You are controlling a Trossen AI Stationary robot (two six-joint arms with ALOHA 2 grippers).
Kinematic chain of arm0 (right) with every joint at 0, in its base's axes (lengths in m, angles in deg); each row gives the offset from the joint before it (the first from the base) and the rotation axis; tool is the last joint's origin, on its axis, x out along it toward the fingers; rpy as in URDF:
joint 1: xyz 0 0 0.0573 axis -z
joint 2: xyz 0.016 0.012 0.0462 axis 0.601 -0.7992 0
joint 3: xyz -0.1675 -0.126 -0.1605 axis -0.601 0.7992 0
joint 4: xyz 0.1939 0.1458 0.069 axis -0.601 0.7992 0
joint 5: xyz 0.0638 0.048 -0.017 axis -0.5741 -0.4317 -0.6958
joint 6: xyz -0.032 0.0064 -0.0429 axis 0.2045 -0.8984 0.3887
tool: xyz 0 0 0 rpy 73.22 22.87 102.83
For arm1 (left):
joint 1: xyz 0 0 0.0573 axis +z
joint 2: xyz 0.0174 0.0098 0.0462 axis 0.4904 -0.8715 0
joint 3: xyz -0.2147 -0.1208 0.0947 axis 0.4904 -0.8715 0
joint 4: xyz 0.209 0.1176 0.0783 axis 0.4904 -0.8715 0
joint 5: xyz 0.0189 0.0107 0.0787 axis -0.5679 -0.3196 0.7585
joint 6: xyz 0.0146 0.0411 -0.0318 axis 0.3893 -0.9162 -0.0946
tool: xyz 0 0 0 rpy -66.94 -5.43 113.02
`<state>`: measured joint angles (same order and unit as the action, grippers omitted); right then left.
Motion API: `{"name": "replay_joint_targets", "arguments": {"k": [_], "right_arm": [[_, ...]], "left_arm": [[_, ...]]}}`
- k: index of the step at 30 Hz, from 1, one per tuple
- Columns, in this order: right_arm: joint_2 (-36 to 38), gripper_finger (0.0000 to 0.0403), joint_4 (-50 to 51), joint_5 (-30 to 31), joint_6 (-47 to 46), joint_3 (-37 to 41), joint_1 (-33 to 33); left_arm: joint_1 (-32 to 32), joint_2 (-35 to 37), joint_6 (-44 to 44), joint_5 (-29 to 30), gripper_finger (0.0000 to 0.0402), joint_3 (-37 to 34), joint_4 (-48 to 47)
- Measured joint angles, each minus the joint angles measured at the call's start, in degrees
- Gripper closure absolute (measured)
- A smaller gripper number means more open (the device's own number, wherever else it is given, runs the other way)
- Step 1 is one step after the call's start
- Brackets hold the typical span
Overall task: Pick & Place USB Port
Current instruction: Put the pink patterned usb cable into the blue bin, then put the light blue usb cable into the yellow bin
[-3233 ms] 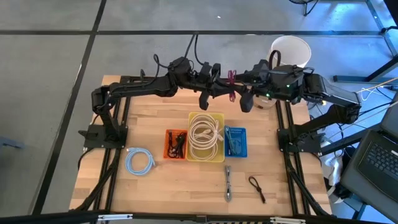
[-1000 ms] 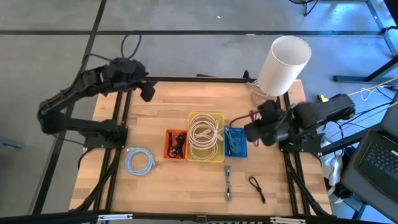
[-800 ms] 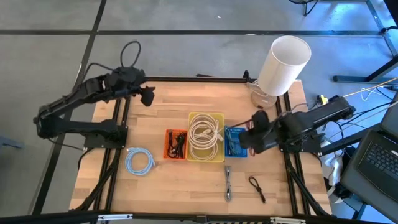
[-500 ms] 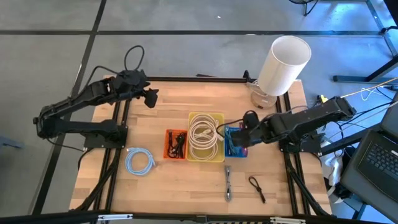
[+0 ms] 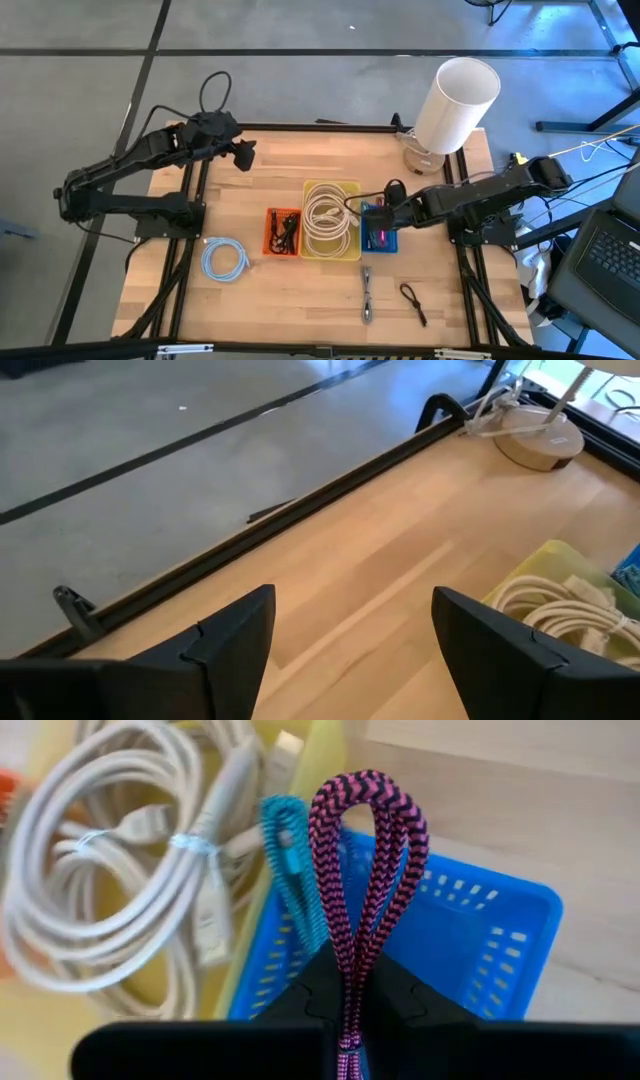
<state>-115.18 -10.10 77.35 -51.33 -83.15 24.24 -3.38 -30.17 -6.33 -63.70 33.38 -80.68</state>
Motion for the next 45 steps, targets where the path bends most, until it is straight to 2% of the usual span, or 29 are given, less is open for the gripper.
{"name": "replay_joint_targets", "arguments": {"k": [8, 11, 24, 26, 32, 38, 45], "right_arm": [[-0.47, 0.0385, -4.87, 2.99, -0.21, 5.01, 0.13], [-1.81, 0.0385, -5.95, 2.76, -0.09, 5.14, 0.14], [-9.4, 0.0385, -9.21, 0.62, -0.15, 5.12, 0.1], [-9.49, 0.0371, -10.08, 0.61, -0.15, 5.12, 0.1], [-9.49, 0.0282, -10.39, 0.66, 0.14, 3.52, 0.1], [-9.49, 0.023, -3.36, 2.82, 5.35, -2.82, 0.1], [-9.49, 0.0223, 17.51, 5.81, 6.29, -13.25, 0.08]], "left_arm": [[0.01, 0.0, -1.59, 1.26, 0.014, 0.0, 0.01], [0.0, 0.0, -3.86, 1.54, 0.014, 0.0, 0.01], [-0.01, -0.02, -2.43, 3.03, 0.014, 0.0, 0.02], [0.01, -0.02, -2.43, 2.95, 0.014, 0.0, 0.02], [-0.01, -0.02, -2.42, 1.54, 0.014, 0.0, 0.02], [-0.01, -0.02, -2.86, -0.26, 0.014, 0.0, -0.04], [-0.01, -0.02, -2.84, -4.79, 0.014, -0.02, -1.29]]}}
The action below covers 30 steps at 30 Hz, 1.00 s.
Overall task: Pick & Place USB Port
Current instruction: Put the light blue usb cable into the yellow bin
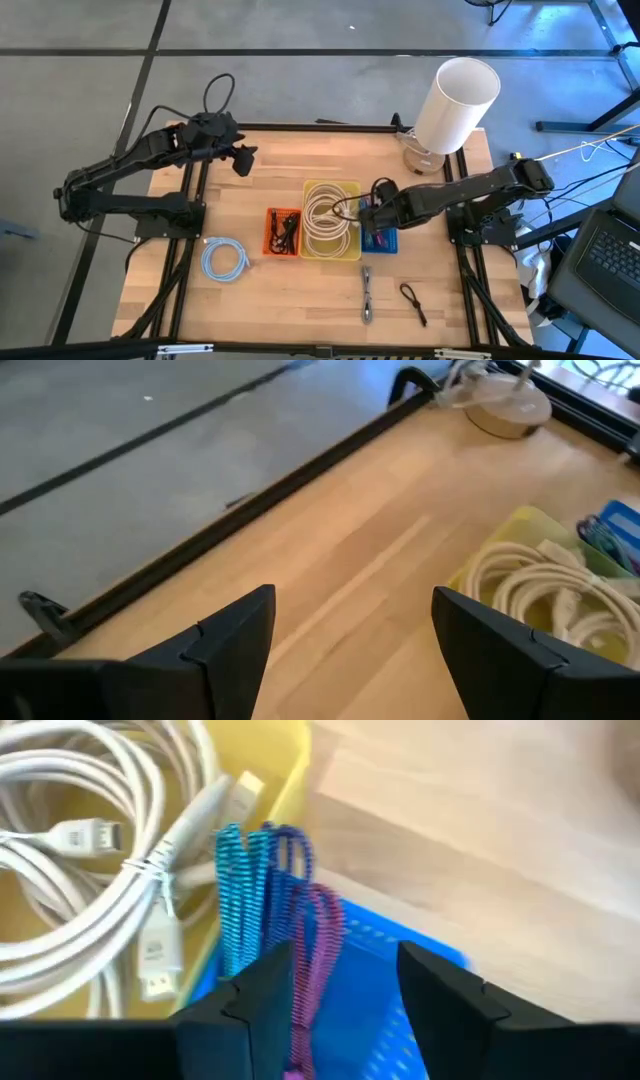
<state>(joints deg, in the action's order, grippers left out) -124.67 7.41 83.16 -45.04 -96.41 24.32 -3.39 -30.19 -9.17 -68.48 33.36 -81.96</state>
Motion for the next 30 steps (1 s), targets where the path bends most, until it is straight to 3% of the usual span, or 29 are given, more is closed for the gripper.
{"name": "replay_joint_targets", "arguments": {"k": [4, 9, 13, 17, 23, 30], "right_arm": [[0.0, 0.0228, 10.45, 4.48, -0.21, -6.25, -1.19], [0.0, 0.0232, 22.01, 12.82, -1.94, -14.73, -2.67], [0.0, 0.0232, 29.02, 15.57, -0.75, -19.54, -2.49], [0.01, 0.0232, 34.74, 17.93, -0.41, -22.92, -2.51], [1.53, 0.0232, 34.58, 20.16, 1.54, -23.47, -2.21], [2.38, 0.0232, 34.58, 21.66, 4.45, -23.24, -1.3]], "left_arm": [[0.0, 0.0, 1.19, -5.95, 0.014, 0.02, -4.1], [-0.9, 0.0, 6.23, -16.3, 0.014, 0.0, -17.4], [-5.22, 0.03, 11.83, -19.32, 0.014, -0.64, -25.11], [-12.14, 0.22, 19.2, -22.78, 0.014, -3.53, -26.16], [-25.13, -0.23, 26.36, -24.32, 0.014, -8.72, -25.49], [-35.26, -1.16, 17.62, -19.42, 0.014, -15.94, -23.4]]}}
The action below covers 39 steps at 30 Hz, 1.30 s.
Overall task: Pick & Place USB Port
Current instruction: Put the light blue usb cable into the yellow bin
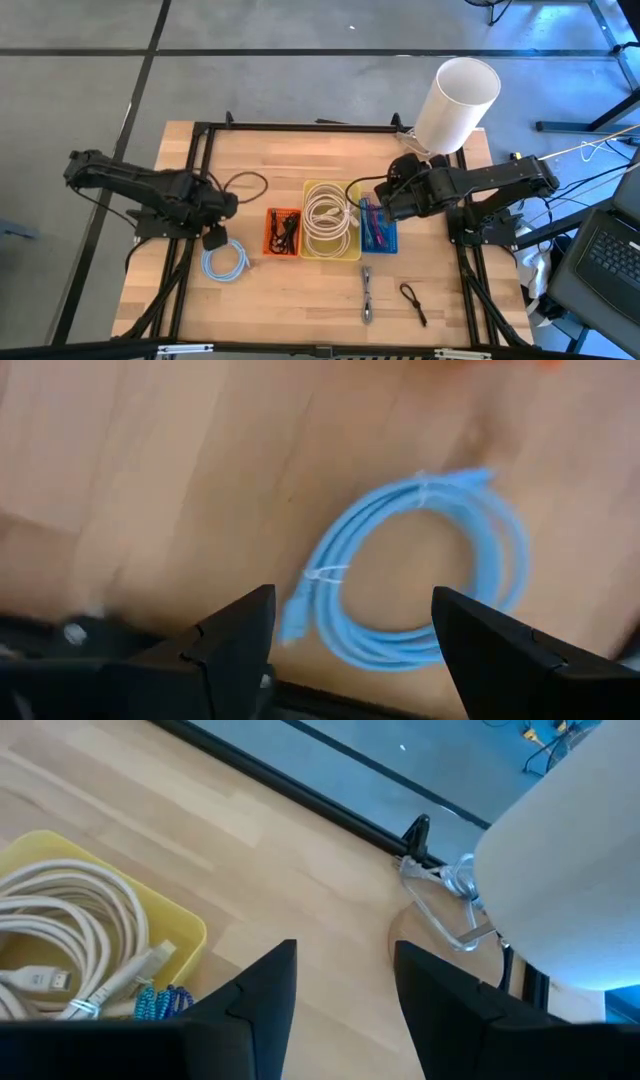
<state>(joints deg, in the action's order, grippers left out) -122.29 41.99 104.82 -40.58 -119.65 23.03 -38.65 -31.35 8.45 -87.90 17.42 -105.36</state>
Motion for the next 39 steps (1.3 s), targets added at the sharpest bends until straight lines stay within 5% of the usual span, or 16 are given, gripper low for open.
{"name": "replay_joint_targets", "arguments": {"k": [9, 13, 16, 20, 32, 39], "right_arm": [[0.33, 0.0232, 0.02, 0.28, -0.02, 0.0, 0.03], [0.33, 0.0232, 0.02, 0.27, -0.03, 0.0, 0.03], [0.33, 0.0232, 0.01, 0.17, 0.2, 0.0, 0.06], [0.31, 0.0232, 0.01, 0.16, 0.19, 0.0, 0.14], [0.31, 0.0232, 0.0, -0.47, 2.78, 0.0, 0.14], [0.33, 0.0232, 0.0, -0.64, 2.83, 0.0, 0.14]], "left_arm": [[-2.91, -3.69, -19.86, 2.65, 0.014, -5.64, 9.42], [-2.98, -8.39, -18.36, -1.88, 0.014, -4.71, 9.08], [-3.51, -14.27, -7.58, -6.94, 0.014, -1.02, 14.65], [-4.66, -21.02, -3.09, -4.72, 0.0144, -0.36, 14.66], [-8.19, -37.64, -18.3, 0.05, 0.0146, -0.13, 16.23], [-8.35, -41.35, -17.07, 1.42, 0.0181, 0.31, 15.44]]}}
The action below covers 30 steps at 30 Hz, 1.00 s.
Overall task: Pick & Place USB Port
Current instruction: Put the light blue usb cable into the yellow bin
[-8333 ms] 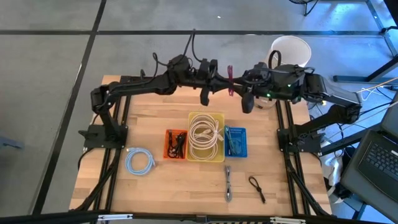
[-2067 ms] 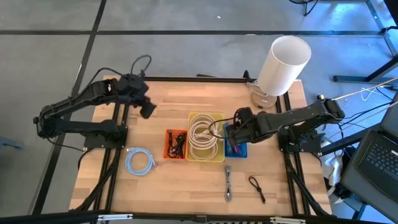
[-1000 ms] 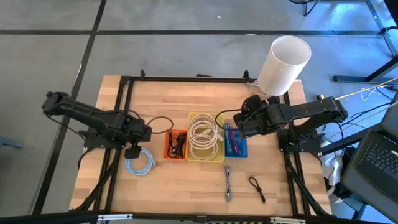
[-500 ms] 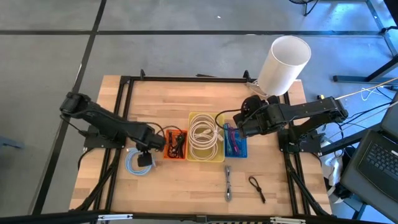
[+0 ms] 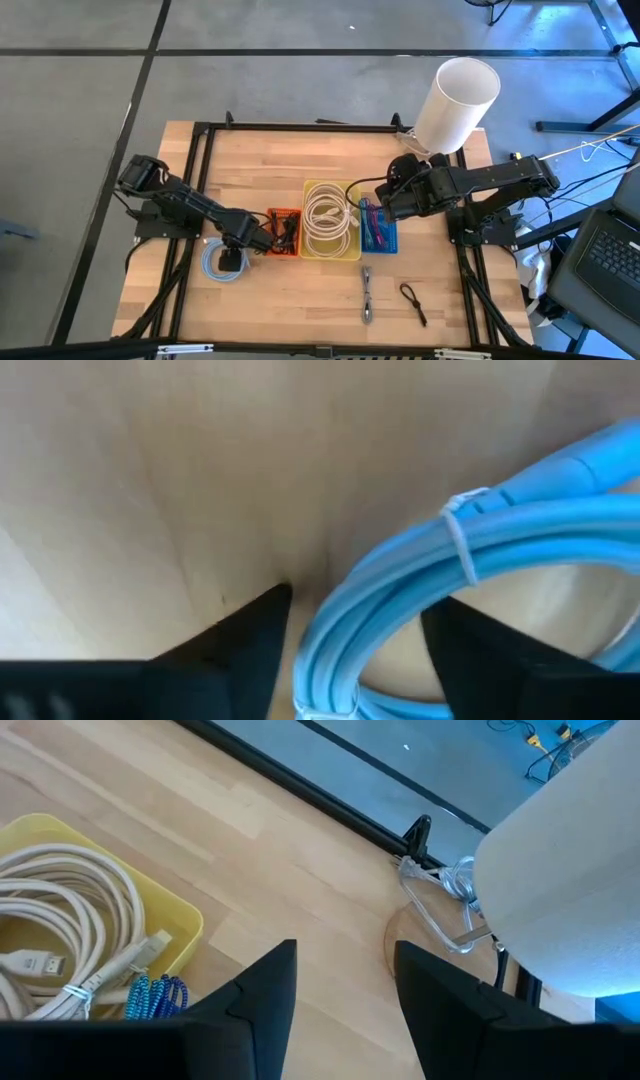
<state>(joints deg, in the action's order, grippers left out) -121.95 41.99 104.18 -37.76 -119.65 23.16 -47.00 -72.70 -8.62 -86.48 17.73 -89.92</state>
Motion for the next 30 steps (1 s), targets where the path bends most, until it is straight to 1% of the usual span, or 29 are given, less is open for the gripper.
{"name": "replay_joint_targets", "arguments": {"k": [1, 3, 6, 7, 9, 11, 14, 18, 20, 22, 23, 25, 27, 30], "right_arm": [[0.0, 0.0232, 0.0, 0.0, 0.0, 0.02, 0.0], [-0.02, 0.0232, -0.01, 0.0, 0.0, 0.02, 0.0], [-0.02, 0.0232, 0.0, 0.0, 0.02, 0.02, 0.0], [-0.02, 0.0232, 0.0, 0.0, 0.04, 0.02, 0.0], [-0.02, 0.0232, 0.0, 0.0, 0.22, 0.02, 0.0], [-0.02, 0.0232, 0.0, -0.02, 0.22, 0.02, 0.0], [-0.02, 0.0232, 0.0, -0.46, 0.26, 0.02, 0.0], [-0.02, 0.0232, 0.0, -0.63, 0.39, 0.02, 0.0], [-0.02, 0.0232, 0.0, -0.63, 0.39, 0.02, 0.0], [-0.02, 0.0232, 0.0, -0.65, 0.39, 0.02, 0.0], [-0.02, 0.0232, -0.01, -0.64, 0.39, 0.02, 0.0], [-0.02, 0.0232, -0.02, -0.63, 0.39, 0.02, 0.0], [-0.02, 0.0232, 0.0, -0.65, 0.39, 0.02, 0.0], [0.21, 0.0232, 0.0, -1.12, 1.31, 0.03, 0.0]], "left_arm": [[0.03, 0.13, 0.41, 0.07, 0.0201, 0.01, -0.18], [0.07, 0.49, 1.11, 0.43, 0.0254, 0.28, -0.8], [0.0, 1.9, 2.97, 0.33, 0.0352, 1.02, -1.45], [0.0, 2.51, 3.69, 0.71, 0.0365, 1.03, -1.66], [0.04, 3.91, 6.29, 1.56, 0.0365, 1.46, -1.99], [-0.23, 6.03, 8.71, 1.18, 0.0365, 2.31, -3.25], [-1.27, 9.39, 12.26, 0.62, 0.0365, 3.59, -8.52], [-2.3, 15.07, 15.3, 0.59, 0.0365, 7.26, -12.65], [-2.34, 17.73, 17.01, 1.34, 0.0365, 9.34, -14.83], [-2.11, 20.06, 17.64, 3.05, 0.0365, 11.69, -13.48], [-1.67, 20.82, 17.68, 4.87, 0.0365, 13.0, -13.09], [-0.24, 21.62, 16.3, 9.28, 0.0365, 15.48, -11.97], [1.93, 21.6, 12.24, 12.21, 0.0365, 18.15, -9.37], [6.71, 19.84, 4.28, 13.16, 0.0365, 21.69, -5.89]]}}
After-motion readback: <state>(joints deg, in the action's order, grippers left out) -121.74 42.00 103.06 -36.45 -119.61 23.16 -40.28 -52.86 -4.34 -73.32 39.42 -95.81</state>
